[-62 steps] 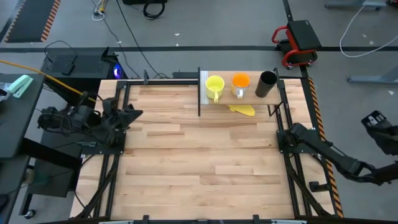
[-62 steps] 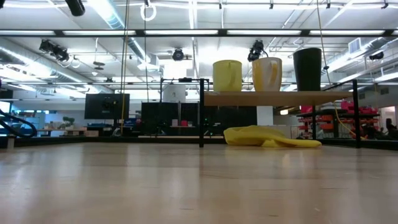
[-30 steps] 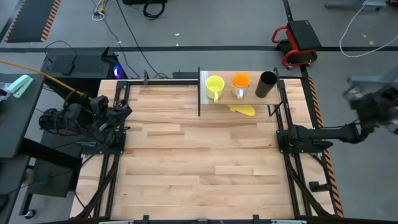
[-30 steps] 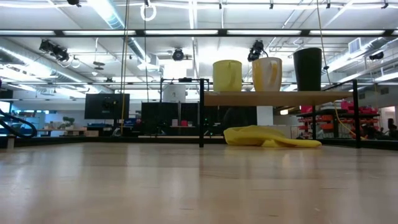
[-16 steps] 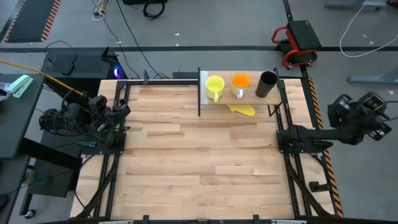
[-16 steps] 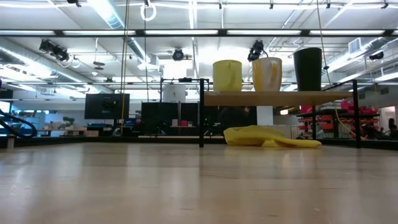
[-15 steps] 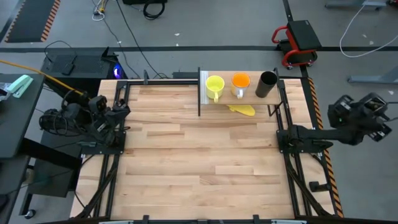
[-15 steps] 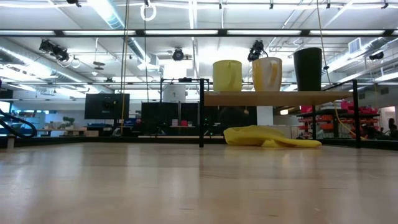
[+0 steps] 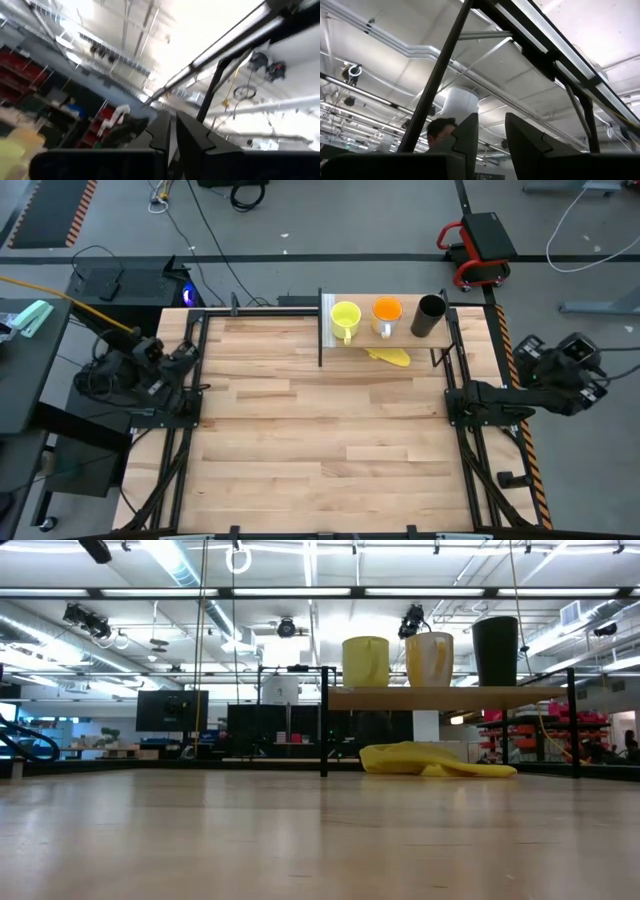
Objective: Stack small to large cups/mugs on shelf
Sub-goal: Return to Home Position
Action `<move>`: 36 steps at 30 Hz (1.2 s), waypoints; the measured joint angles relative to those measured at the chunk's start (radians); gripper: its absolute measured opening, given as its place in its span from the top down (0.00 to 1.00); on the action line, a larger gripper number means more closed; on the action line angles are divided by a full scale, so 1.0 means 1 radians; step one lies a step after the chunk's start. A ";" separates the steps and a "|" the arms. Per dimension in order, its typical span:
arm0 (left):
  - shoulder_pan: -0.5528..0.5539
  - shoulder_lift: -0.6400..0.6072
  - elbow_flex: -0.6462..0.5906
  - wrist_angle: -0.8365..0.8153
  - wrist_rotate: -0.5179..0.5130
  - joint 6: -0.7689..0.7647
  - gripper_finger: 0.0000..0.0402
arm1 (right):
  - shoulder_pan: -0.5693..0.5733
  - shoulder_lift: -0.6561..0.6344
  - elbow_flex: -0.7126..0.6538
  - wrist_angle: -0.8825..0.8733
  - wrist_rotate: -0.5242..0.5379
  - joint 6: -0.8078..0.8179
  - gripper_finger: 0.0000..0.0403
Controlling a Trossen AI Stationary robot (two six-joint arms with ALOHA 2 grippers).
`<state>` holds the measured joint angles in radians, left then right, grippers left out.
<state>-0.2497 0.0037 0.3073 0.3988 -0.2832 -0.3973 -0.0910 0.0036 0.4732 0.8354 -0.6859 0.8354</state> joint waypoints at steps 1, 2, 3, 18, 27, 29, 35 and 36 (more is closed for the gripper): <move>0.000 0.000 -0.010 -0.002 0.000 0.005 0.90 | 0.000 0.000 -0.003 0.000 0.000 -0.002 0.74; 0.000 0.003 -0.011 0.000 0.000 0.007 0.90 | 0.000 0.000 -0.006 0.002 0.001 -0.005 0.74; 0.000 0.003 -0.014 0.002 0.001 0.005 0.90 | 0.000 0.000 -0.008 0.002 0.005 -0.011 0.74; -0.002 0.003 -0.293 0.431 0.109 -0.023 0.91 | 0.001 -0.001 -0.187 0.128 0.120 0.013 0.74; -0.002 0.002 -0.298 0.378 0.108 -0.001 0.92 | 0.000 -0.002 -0.302 0.134 0.155 0.036 0.74; -0.002 0.002 -0.298 0.376 0.105 -0.010 0.93 | 0.000 -0.002 -0.342 0.139 0.176 0.037 0.74; -0.002 0.002 -0.298 0.366 0.105 -0.011 0.92 | 0.000 -0.002 -0.451 0.263 0.220 0.046 0.74; -0.002 0.002 -0.298 0.365 0.104 -0.011 0.92 | 0.000 -0.002 -0.463 0.293 0.221 0.047 0.74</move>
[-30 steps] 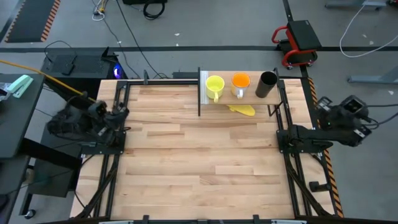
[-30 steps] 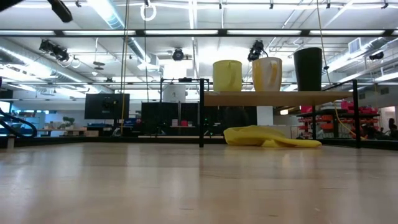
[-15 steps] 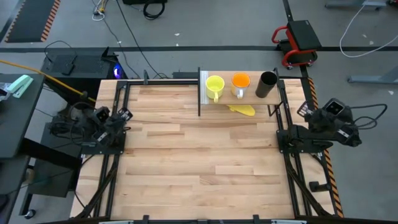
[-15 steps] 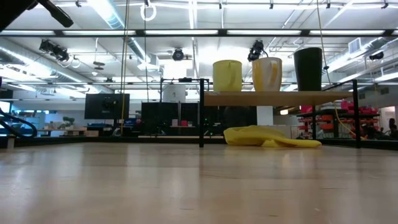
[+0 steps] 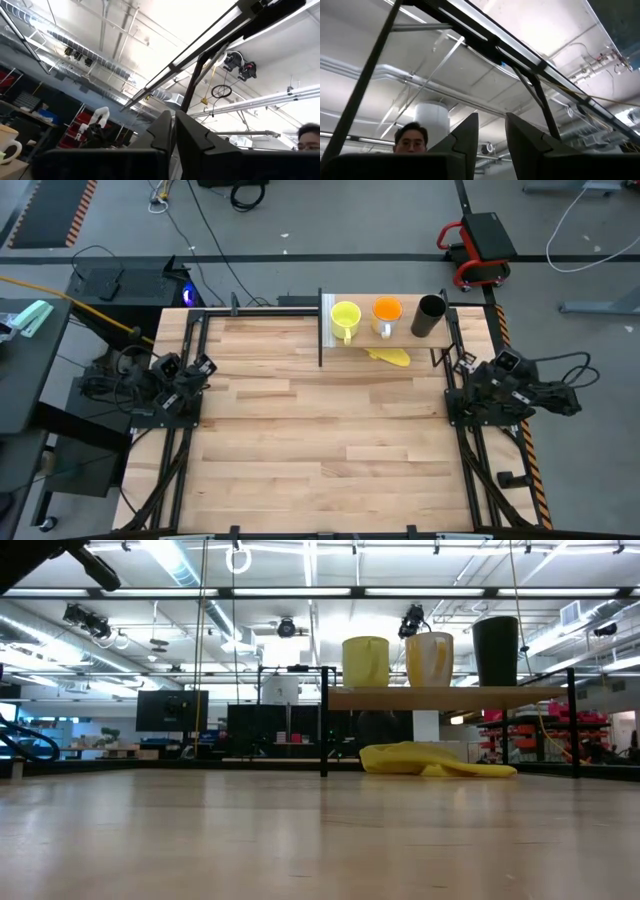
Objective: Stack small to large cups/mugs on shelf
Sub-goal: Return to Home Position
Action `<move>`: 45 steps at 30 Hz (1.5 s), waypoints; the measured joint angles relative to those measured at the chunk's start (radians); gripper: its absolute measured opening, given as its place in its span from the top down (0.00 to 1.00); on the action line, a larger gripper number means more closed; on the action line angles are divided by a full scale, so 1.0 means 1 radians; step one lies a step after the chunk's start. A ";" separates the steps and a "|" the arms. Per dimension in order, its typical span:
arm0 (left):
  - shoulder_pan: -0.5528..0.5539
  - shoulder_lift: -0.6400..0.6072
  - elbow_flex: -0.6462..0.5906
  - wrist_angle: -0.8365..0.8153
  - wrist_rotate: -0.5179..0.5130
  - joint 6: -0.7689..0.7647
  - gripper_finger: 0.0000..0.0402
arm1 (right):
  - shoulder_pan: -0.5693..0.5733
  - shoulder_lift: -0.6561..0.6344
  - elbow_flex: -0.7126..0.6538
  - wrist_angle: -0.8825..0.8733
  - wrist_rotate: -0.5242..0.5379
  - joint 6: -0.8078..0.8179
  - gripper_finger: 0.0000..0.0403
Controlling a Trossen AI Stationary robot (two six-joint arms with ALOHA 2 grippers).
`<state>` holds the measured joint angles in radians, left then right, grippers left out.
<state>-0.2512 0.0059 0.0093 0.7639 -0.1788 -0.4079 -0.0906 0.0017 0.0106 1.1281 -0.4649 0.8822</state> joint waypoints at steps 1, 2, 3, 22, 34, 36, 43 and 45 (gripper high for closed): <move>0.000 0.000 0.000 0.001 0.000 0.000 0.92 | 0.000 0.000 -0.004 0.016 -0.003 0.000 0.74; 0.000 0.000 0.000 0.001 0.000 0.000 0.91 | 0.000 0.000 -0.002 0.018 -0.005 0.000 0.74; 0.000 0.000 0.000 0.000 0.000 0.000 0.91 | 0.000 0.000 0.000 0.016 -0.008 -0.002 0.74; 0.000 0.000 0.000 -0.167 -0.020 -0.007 0.91 | 0.000 0.000 -0.003 -0.257 -0.080 -0.097 0.74; 0.002 0.000 0.000 -0.339 -0.028 0.113 0.91 | 0.000 0.000 -0.003 -0.680 0.164 -0.455 0.74; 0.002 0.000 0.000 -0.412 -0.044 0.129 0.92 | 0.000 0.001 -0.003 -0.725 0.197 -0.495 0.74; 0.002 0.000 0.000 -0.607 -0.133 0.126 0.92 | 0.000 0.002 -0.003 -0.920 0.377 -0.542 0.74; 0.002 0.000 0.000 -0.650 -0.135 0.142 0.91 | 0.000 0.002 -0.003 -0.979 0.400 -0.554 0.74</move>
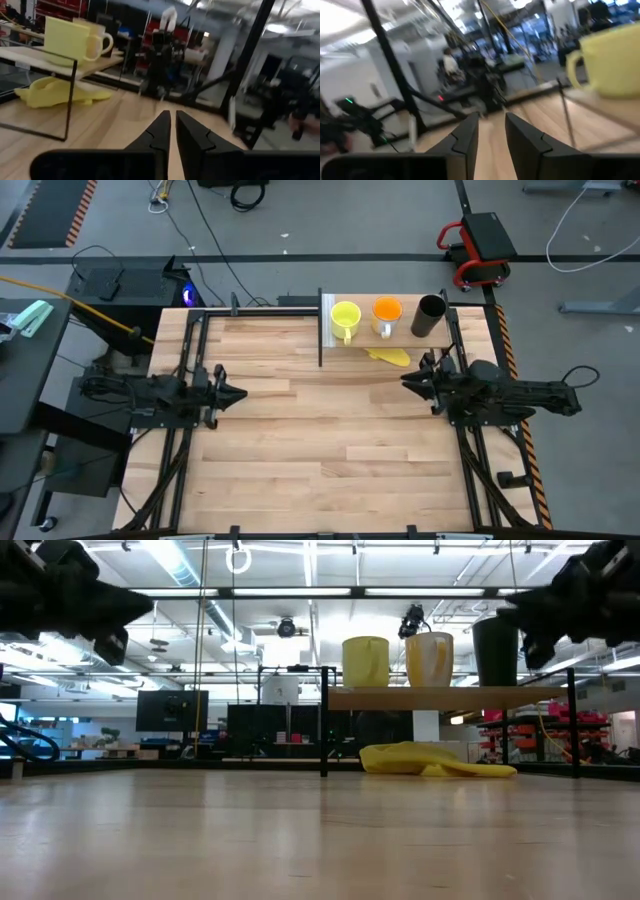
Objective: Stack small to large cups/mugs on shelf
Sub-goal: Return to Home Position
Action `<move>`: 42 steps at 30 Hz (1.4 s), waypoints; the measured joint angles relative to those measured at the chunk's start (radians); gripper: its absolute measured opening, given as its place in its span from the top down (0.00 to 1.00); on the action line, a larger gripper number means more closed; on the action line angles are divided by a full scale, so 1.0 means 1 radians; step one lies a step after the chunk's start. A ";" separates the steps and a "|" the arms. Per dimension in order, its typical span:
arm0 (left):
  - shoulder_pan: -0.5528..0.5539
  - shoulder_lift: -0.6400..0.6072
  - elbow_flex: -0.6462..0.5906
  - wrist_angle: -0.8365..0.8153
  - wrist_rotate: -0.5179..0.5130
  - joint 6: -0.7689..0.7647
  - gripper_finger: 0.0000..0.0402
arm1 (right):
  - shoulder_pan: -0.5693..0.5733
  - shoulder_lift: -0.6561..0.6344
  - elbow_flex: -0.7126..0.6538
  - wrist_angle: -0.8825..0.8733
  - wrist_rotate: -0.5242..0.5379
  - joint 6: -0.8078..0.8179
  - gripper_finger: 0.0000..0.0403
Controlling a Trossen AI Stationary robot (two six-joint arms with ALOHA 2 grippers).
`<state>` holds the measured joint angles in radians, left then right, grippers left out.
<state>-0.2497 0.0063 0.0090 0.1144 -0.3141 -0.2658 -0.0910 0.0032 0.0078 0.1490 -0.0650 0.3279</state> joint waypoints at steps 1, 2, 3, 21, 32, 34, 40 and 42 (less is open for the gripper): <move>0.000 0.000 0.000 -0.017 0.000 0.013 0.91 | 0.000 0.000 0.000 -0.030 0.010 -0.012 0.74; 0.000 0.000 0.000 -0.029 0.000 0.021 0.90 | 0.000 0.000 0.000 -0.057 0.015 -0.023 0.74; 0.000 0.000 0.000 -0.038 0.000 0.031 0.90 | 0.000 0.000 0.000 -0.080 0.016 -0.036 0.74; 0.000 0.000 0.000 -0.062 0.002 0.156 0.92 | 0.000 0.003 0.000 -0.114 -0.010 -0.149 0.74; -0.001 0.001 0.000 -0.070 0.050 0.122 0.93 | 0.052 0.003 0.000 -0.088 -0.183 -0.122 0.74; -0.001 0.011 0.000 -0.074 0.087 0.109 0.93 | 0.084 0.004 0.000 -0.088 -0.179 -0.122 0.74; -0.017 0.072 0.000 -0.080 0.128 0.008 0.94 | 0.212 0.027 0.001 -0.089 -0.140 -0.103 0.74; -0.029 0.092 0.000 -0.079 0.128 -0.015 0.94 | 0.258 0.040 0.001 -0.094 -0.114 -0.091 0.74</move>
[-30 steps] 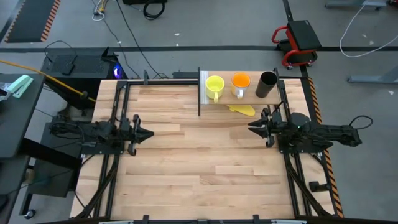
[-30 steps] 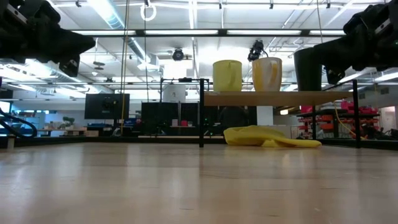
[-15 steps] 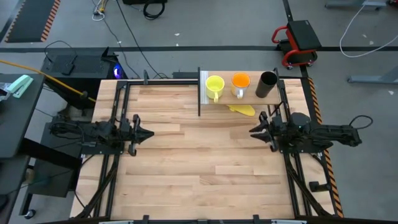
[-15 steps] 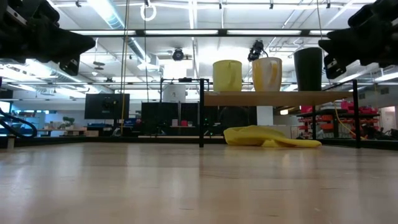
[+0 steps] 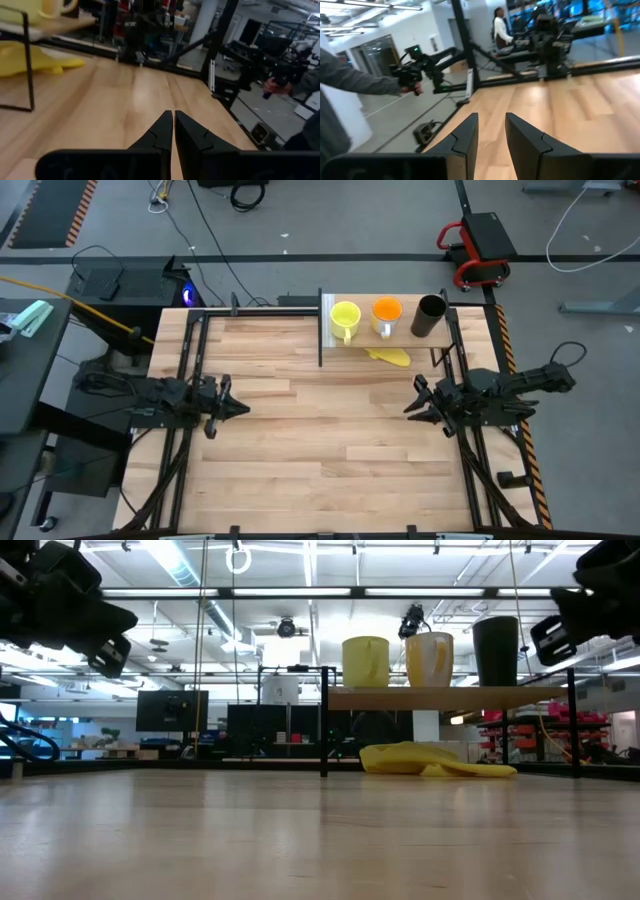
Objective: Stack small to large cups/mugs on shelf
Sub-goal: Return to Home Position
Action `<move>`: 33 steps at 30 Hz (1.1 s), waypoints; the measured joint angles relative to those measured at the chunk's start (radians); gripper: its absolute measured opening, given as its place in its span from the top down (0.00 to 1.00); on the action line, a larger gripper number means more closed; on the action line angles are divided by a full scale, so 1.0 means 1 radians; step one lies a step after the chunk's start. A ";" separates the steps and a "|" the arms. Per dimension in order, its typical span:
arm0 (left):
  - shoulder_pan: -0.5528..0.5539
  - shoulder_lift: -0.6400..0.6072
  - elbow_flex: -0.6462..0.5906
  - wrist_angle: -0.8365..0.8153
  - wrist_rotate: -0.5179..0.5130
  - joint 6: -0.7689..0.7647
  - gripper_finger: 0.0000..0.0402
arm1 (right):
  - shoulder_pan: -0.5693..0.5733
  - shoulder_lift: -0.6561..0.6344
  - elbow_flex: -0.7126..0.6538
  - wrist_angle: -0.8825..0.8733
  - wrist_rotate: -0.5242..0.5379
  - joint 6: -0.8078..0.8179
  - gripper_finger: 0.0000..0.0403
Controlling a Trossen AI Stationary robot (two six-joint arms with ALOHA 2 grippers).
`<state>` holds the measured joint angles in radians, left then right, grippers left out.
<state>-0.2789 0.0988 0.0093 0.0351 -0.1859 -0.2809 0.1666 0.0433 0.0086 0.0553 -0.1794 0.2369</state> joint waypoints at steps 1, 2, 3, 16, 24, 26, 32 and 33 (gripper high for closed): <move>-0.006 0.009 0.000 0.004 0.000 -0.002 0.94 | 0.022 0.006 0.000 -0.001 0.009 0.006 0.74; -0.014 0.016 0.000 0.011 0.000 -0.003 0.94 | 0.044 0.009 0.000 -0.001 0.016 0.011 0.74; -0.021 0.022 -0.002 0.017 0.000 -0.003 0.95 | 0.065 0.011 0.000 -0.001 0.026 0.014 0.74; -0.053 0.045 -0.002 0.021 -0.002 0.030 0.94 | 0.137 0.011 0.000 -0.002 0.154 -0.026 0.74; -0.053 0.045 -0.002 0.023 -0.003 0.030 0.96 | 0.137 0.011 0.000 -0.003 0.153 -0.028 0.74; -0.053 0.045 -0.002 0.024 -0.003 0.030 0.96 | 0.137 0.011 0.000 -0.003 0.153 -0.028 0.74; -0.053 0.045 -0.002 0.025 -0.003 0.030 0.93 | 0.137 0.011 0.000 -0.003 0.153 -0.028 0.74; -0.053 0.045 -0.002 0.025 -0.003 0.030 0.93 | 0.137 0.011 0.000 -0.003 0.153 -0.028 0.74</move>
<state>-0.3317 0.1440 0.0078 0.0601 -0.1890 -0.2512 0.3038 0.0544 0.0086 0.0525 -0.0261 0.2092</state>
